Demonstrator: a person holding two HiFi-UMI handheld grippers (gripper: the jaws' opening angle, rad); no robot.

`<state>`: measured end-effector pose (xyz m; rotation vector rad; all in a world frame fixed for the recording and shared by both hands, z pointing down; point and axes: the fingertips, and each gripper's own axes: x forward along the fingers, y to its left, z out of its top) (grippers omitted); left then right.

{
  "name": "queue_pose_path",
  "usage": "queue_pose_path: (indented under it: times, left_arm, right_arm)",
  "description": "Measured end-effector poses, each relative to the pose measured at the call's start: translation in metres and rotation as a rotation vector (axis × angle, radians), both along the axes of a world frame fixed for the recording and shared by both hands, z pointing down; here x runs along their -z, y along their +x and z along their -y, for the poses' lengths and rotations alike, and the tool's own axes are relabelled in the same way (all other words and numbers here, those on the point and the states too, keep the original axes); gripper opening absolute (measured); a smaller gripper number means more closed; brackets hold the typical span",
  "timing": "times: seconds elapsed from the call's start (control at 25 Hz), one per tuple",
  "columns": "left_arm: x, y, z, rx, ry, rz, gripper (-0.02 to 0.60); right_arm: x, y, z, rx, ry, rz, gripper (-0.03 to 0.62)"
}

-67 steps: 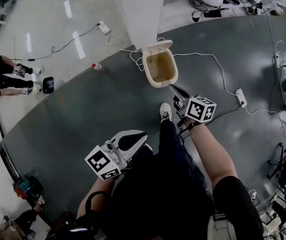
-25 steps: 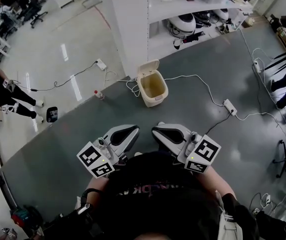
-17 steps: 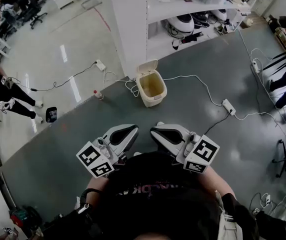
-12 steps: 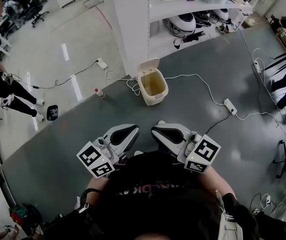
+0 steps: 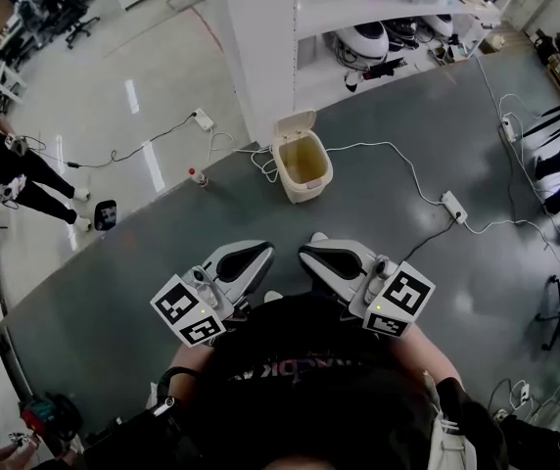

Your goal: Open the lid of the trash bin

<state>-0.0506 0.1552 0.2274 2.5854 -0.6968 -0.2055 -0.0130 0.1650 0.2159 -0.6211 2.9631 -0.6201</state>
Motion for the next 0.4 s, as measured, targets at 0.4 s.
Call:
queue_pose_path:
  times: [0.4]
  left_arm:
    - [0.0027, 0.0084, 0.0046, -0.028, 0.015, 0.010, 0.001]
  right_arm:
    - [0.0001, 0.0070, 0.0050, -0.022, -0.001, -0.004, 0.006]
